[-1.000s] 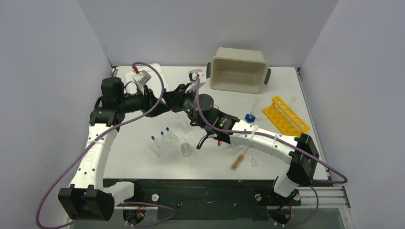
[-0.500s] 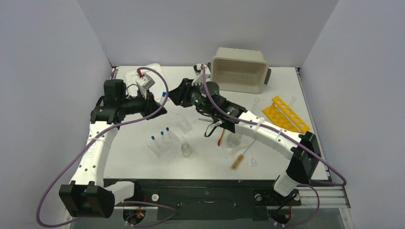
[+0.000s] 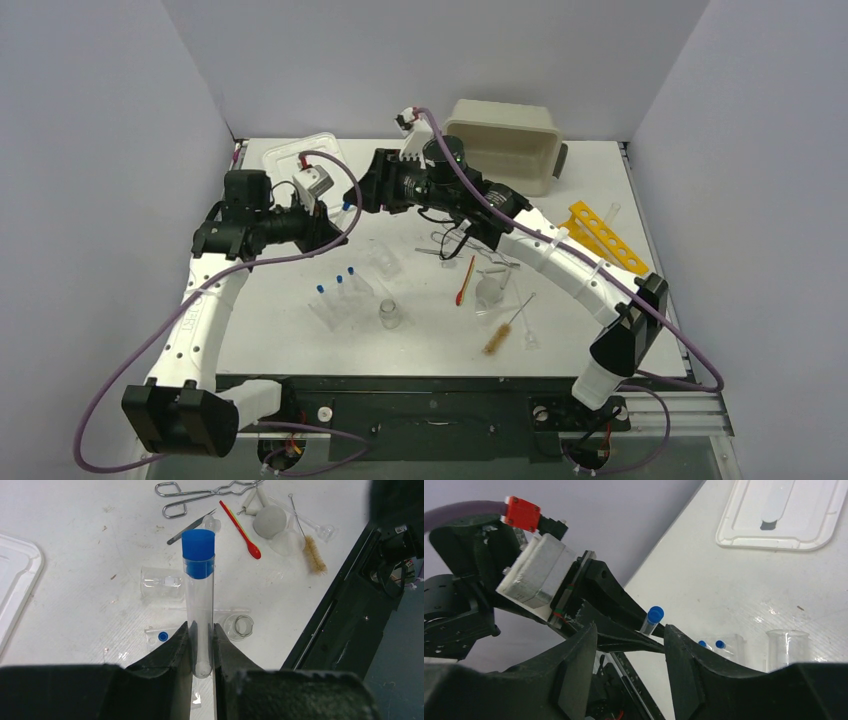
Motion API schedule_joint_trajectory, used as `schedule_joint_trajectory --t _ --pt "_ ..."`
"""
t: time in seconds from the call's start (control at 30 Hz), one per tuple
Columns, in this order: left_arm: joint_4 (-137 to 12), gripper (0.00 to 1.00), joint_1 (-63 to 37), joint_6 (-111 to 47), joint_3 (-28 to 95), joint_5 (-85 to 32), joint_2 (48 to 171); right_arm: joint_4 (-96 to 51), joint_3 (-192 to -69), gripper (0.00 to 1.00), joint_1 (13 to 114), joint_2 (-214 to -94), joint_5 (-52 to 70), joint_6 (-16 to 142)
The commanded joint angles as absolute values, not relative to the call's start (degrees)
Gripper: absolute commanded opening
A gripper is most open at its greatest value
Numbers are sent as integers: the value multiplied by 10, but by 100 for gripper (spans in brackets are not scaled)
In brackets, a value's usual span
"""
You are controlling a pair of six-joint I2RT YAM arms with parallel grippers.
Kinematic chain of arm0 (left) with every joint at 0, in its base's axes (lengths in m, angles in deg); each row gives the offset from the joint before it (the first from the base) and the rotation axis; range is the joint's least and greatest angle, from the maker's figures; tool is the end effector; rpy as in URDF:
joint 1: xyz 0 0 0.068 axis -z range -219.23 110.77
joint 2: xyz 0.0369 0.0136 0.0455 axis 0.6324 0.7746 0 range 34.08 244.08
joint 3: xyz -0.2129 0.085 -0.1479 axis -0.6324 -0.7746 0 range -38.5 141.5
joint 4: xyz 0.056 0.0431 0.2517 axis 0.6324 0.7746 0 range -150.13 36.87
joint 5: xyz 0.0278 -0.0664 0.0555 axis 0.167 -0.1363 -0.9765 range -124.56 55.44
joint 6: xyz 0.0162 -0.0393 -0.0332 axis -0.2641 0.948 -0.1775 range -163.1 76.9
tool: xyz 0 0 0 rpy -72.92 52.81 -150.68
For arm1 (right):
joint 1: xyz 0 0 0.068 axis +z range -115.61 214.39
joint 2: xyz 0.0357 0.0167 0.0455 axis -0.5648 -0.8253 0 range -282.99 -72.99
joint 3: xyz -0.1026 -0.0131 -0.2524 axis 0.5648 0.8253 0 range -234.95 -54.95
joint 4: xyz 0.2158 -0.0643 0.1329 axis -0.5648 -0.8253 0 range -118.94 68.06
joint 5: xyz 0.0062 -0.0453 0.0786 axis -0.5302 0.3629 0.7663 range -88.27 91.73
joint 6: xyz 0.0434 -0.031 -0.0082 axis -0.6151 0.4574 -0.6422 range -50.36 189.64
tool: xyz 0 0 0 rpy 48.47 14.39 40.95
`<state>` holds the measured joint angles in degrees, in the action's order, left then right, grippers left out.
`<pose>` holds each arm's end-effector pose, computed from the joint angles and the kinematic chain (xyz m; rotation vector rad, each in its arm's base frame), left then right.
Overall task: Organize the chemistry lab equipment
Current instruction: Pick up the test tube at the center of the board.
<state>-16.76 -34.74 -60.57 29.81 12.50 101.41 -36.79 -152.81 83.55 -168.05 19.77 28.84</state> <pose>0.2320 -0.0444 0.3550 0.8012 1.9972 -0.8090 0.2470 0.3029 0.4257 -0.3993 1.9619 1.3587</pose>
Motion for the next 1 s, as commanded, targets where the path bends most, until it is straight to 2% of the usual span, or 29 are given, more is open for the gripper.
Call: schedule_joint_trajectory --t 0.0,0.2,0.47,0.77,0.97 --pt "-150 0 -335 -636 325 115 1000 -428 -1567 49 847 -1709 211 300" --pt "-148 0 -326 -644 328 106 995 -443 -1576 48 844 -1717 195 300" --pt "-142 0 -318 -651 327 103 996 -412 -1564 36 845 -1725 215 272" --pt "-126 0 -312 -670 326 89 995 -390 -1555 31 847 -1737 228 252" --pt "-129 0 -311 -669 327 84 995 -398 -1552 14 846 -1743 230 254"
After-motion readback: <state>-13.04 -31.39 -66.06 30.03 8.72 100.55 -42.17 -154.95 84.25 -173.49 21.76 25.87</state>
